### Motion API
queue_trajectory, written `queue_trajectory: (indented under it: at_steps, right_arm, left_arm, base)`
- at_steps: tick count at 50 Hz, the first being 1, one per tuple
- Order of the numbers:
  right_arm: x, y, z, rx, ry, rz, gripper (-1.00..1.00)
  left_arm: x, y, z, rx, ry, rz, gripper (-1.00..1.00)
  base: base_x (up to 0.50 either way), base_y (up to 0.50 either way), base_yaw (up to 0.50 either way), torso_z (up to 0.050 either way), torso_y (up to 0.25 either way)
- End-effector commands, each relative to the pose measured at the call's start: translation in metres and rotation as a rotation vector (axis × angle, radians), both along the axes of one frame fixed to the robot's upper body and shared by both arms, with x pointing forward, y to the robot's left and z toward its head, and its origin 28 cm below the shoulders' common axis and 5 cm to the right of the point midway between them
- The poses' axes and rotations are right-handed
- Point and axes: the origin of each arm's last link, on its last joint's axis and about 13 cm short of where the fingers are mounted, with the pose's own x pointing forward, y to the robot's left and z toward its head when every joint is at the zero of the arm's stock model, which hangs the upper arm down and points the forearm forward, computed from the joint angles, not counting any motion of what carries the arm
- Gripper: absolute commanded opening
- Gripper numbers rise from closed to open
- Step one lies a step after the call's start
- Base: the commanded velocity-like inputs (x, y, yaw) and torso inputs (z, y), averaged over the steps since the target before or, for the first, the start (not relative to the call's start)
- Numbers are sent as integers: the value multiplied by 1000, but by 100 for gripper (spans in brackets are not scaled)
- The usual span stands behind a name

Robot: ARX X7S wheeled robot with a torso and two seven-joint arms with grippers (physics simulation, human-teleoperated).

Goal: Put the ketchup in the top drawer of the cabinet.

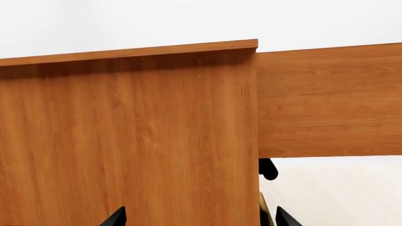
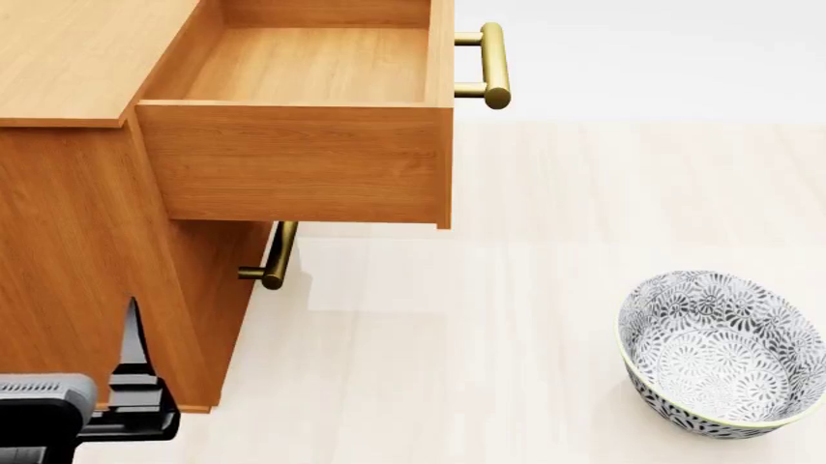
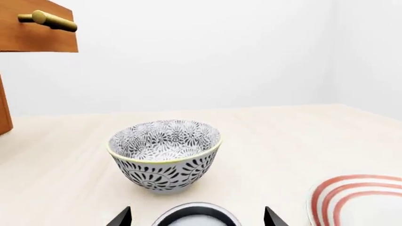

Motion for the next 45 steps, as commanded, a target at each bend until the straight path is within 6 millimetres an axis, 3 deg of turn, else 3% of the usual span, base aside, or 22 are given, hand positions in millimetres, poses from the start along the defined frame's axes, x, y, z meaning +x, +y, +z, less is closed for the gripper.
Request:
queue_trajectory:
  at_steps: [1,25,26,41,45]
  right_arm:
    - [1,2,-5,7,20,1,100]
    - [4,2,-13,14,81,-17,100]
    - [4,2,-14,16,78,-20,-100]
    - [7,3,-11,24,60,-21,-100]
    - [9,4,0,20,29,-38,-100]
  left_arm:
    - [0,0,0,-1,3,-1,100]
    - [2,0,-2,-5,8,0,100]
    - [2,0,-2,-3,9,0,100]
    - [2,0,-2,-6,10,0,100]
    - [1,0,-2,-6,9,0,100]
  base:
    - [0,0,0,0,0]
    - [0,0,0,0,0]
    - [0,0,0,0,0]
    - [0,0,0,0,0]
    - [0,0,0,0,0]
